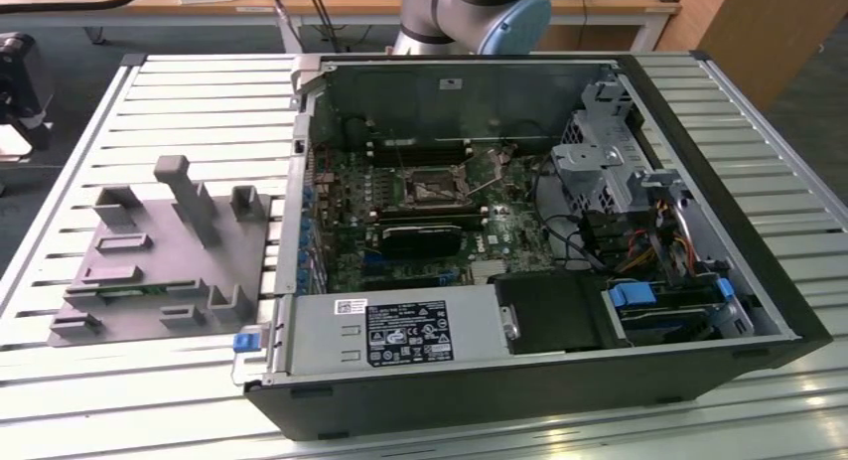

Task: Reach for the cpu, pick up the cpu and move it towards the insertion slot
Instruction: 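Pick up the cpu and move it towards the insertion slot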

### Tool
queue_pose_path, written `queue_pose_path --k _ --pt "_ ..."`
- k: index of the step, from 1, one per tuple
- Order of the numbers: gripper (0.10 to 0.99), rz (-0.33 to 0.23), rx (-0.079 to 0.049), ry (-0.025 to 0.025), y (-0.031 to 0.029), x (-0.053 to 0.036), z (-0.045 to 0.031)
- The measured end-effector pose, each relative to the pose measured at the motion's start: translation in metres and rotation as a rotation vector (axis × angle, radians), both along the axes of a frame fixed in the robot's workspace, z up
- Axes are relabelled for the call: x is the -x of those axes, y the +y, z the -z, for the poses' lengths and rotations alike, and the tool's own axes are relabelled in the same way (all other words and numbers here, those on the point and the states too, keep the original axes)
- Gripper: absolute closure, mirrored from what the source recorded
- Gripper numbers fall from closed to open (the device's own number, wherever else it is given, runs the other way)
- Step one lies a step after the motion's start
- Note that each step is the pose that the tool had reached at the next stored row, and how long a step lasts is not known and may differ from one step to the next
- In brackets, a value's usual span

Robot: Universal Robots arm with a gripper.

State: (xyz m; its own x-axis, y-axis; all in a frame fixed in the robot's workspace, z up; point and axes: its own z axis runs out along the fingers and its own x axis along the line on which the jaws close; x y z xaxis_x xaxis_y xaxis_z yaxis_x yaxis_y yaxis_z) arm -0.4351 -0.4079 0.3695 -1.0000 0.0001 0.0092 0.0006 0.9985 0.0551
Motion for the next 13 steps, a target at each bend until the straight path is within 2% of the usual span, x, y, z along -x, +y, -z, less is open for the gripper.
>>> queue_pose_path --k 9,13 --pt "0.545 0.003 0.0 -0.0001 0.0 -0.0001 -0.0213" --pt "0.545 0.007 0.0 0.0002 0.0 -0.0036 -0.0256"
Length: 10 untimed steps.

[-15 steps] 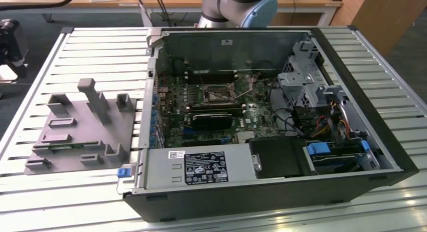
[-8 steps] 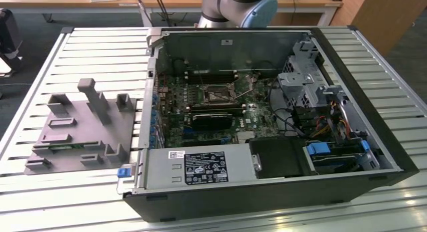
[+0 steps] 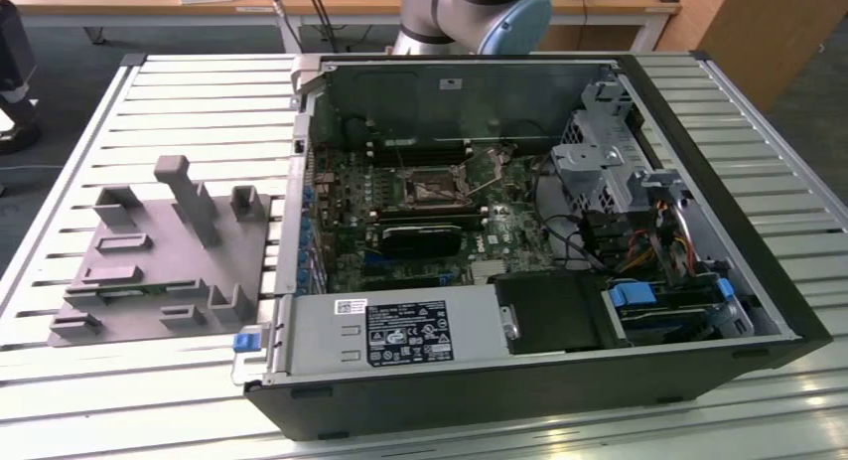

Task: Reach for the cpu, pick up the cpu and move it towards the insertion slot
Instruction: 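Pick up the cpu and move it towards the insertion slot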

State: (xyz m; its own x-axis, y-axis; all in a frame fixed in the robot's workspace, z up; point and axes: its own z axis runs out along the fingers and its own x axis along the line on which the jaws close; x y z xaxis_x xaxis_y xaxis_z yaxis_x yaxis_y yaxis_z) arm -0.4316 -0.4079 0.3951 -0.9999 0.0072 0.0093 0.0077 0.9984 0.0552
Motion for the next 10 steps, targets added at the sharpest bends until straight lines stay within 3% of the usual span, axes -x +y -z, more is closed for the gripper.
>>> queue_pose_path --k 10 --pt "0.545 0.009 0.0 0.0003 -0.0001 -0.0147 -0.0007"
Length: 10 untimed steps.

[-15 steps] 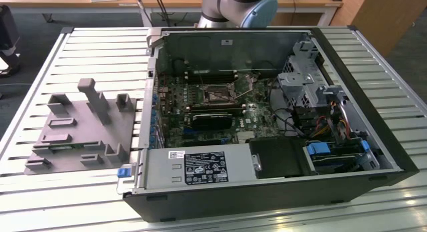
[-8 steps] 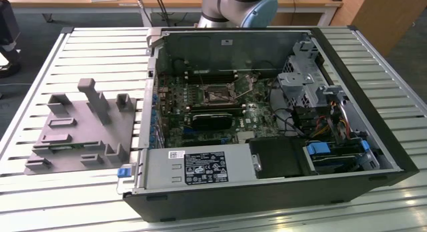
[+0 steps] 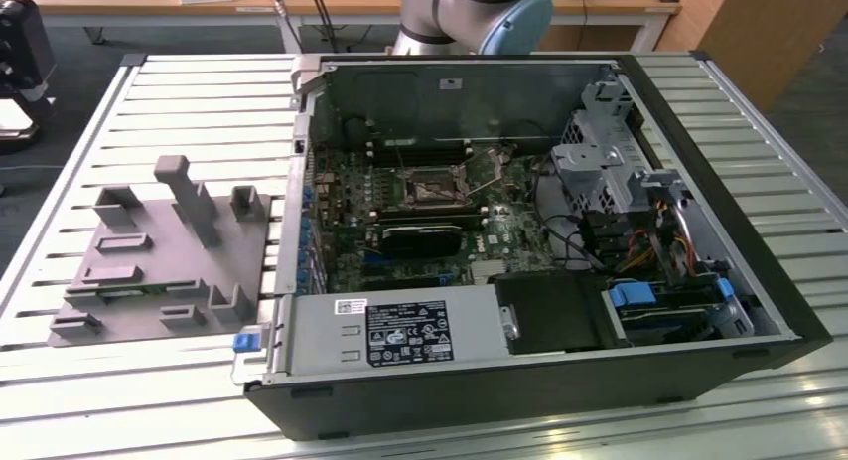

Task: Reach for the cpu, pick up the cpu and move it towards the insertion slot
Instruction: 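Pick up the cpu and move it towards the insertion slot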

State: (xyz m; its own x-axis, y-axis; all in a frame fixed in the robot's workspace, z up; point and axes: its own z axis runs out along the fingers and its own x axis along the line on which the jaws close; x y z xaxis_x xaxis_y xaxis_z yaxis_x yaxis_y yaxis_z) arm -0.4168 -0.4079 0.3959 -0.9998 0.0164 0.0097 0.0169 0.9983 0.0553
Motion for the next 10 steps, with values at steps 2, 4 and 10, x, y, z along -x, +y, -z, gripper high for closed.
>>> queue_pose_path --k 2,4,10 --pt "0.545 0.001 0.0 0.0001 -0.0002 -0.0037 -0.0001" --pt "0.545 0.001 0.0 0.0002 -0.0003 -0.0079 -0.0001" --pt "0.545 0.003 0.0 0.0001 -0.0004 -0.0212 0.0001"
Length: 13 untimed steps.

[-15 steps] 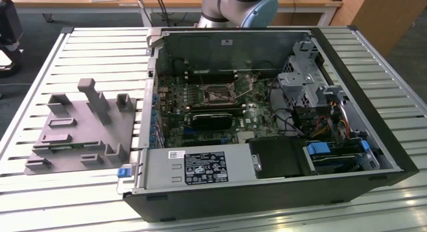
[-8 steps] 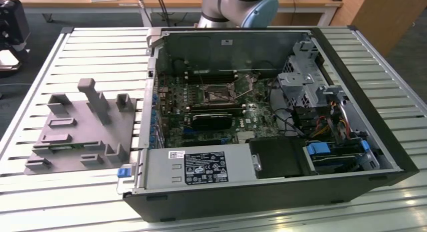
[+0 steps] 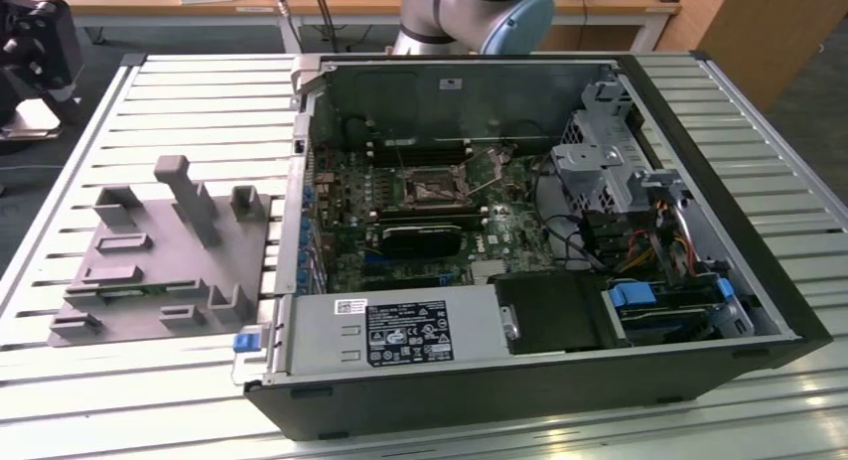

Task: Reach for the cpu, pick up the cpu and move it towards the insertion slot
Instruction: 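Pick up the cpu and move it towards the insertion slot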

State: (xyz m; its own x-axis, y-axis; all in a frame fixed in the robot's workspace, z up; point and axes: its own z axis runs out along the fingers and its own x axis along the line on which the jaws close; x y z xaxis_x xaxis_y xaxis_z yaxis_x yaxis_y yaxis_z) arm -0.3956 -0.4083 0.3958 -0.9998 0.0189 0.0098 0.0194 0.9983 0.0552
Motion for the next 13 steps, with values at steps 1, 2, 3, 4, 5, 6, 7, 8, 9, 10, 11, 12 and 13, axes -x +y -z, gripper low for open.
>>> queue_pose_path --k 1,2,3,4,5,6,7,8,9,10,11,12,13 --pt "0.545 0.0 0.0 0.0001 0.0 -0.0023 0.0" --pt "0.545 0.0 0.0 0.0 0.0 -0.0047 0.0001" --pt "0.545 0.0 0.0 0.0 0.0 -0.0068 0.0001" --pt "0.545 0.0 0.0 0.0 -0.0001 -0.0092 0.0001" --pt "0.545 0.001 0.0 -0.0001 0.0 -0.0116 0.0002" --pt "0.545 0.001 0.0 0.0001 0.0 -0.0141 0.0001" --pt "0.545 0.001 0.0 0.0001 -0.0001 -0.0168 0.0001" --pt "0.545 0.001 0.0 0.0 -0.0001 -0.0192 0.0001" --pt "0.545 0.001 0.0 0.0 -0.0001 -0.0217 0.0002" --pt "0.545 0.001 0.0 0.0 -0.0001 -0.024 0.0002" --pt "0.545 0.001 0.0 0.0 -0.0001 -0.0263 0.0002" --pt "0.545 0.001 0.0 -0.0001 -0.0001 -0.0285 0.0002" --pt "0.545 0.001 0.0 0.0 -0.0002 -0.0307 0.0002"
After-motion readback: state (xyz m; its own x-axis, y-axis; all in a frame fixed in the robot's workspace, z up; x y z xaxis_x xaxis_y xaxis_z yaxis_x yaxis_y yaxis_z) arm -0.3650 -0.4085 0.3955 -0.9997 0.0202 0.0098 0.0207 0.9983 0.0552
